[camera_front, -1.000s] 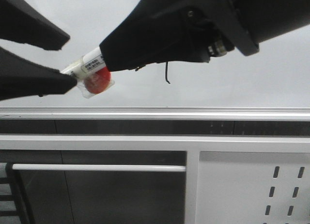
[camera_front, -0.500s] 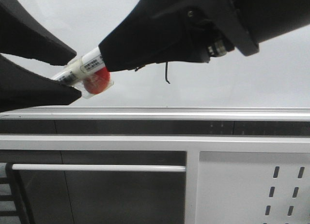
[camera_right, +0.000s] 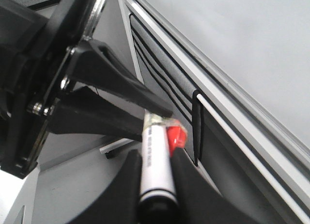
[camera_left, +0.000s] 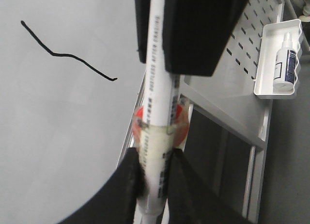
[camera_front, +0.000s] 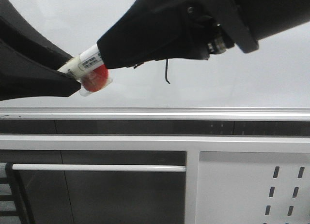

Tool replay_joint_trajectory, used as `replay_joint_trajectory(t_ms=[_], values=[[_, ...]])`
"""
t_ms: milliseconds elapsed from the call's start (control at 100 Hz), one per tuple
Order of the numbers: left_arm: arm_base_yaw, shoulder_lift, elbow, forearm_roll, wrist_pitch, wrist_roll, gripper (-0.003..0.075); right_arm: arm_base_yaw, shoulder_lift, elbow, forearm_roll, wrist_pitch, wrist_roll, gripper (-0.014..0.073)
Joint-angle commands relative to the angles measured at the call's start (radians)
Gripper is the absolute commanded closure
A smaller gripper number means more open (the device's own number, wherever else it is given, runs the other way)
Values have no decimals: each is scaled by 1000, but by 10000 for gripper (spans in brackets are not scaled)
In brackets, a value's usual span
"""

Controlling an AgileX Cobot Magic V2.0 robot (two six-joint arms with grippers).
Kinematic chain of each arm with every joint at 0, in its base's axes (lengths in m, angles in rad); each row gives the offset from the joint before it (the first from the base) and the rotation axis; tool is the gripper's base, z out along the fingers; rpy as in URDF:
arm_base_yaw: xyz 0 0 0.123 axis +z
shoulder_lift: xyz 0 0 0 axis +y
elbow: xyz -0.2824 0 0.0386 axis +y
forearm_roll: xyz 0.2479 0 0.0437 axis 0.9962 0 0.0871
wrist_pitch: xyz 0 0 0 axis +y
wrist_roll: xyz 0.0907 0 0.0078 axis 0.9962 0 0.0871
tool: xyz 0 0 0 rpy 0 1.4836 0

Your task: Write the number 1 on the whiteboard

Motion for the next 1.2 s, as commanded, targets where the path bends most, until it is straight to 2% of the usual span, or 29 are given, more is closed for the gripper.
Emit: replay_joint_trajectory(t_ms=[0,40,80,210,260,300,350,480,590,670,740,770,870,1000,1090,1190], values=[[-2,-8,-34,-12,6,-13,736,1,-18,-33,4,-46,-2,639],[-2,-8,-34,-12,6,-13,736,1,-18,-33,4,-54,-2,618],[-2,-8,-34,-12,6,-13,736,1,-21,-33,4,-57,-2,561],[-2,-8,-34,-52,38,-13,736,1,-21,-33,39,1,8,248],[-2,-8,-36,-94,63,-13,736,1,-23,-33,41,31,8,155],[-2,-13,-37,-127,67,-13,738,0,-22,-33,41,68,8,110],[-2,-22,-40,-152,65,-15,738,0,-32,-33,41,104,8,102],[-2,-65,-45,-161,73,-135,738,0,-63,-33,41,184,8,148],[-2,-108,-45,-151,111,-336,738,0,-106,-31,41,226,8,220],[-2,-136,-41,-49,106,-500,738,0,-135,-29,41,223,8,282],[-2,-151,-37,94,106,-690,738,0,-160,-18,41,224,8,376],[-2,-157,-35,140,109,-770,738,0,-171,-8,41,223,8,442],[-2,-157,-33,169,135,-866,738,0,-201,25,43,227,10,669],[-2,-157,-26,235,102,-958,738,0,-231,71,59,241,12,665],[-2,-157,-1,334,113,-1116,738,0,-245,106,59,241,12,665],[-2,-157,42,440,190,-1289,738,0,-253,143,59,241,12,665]])
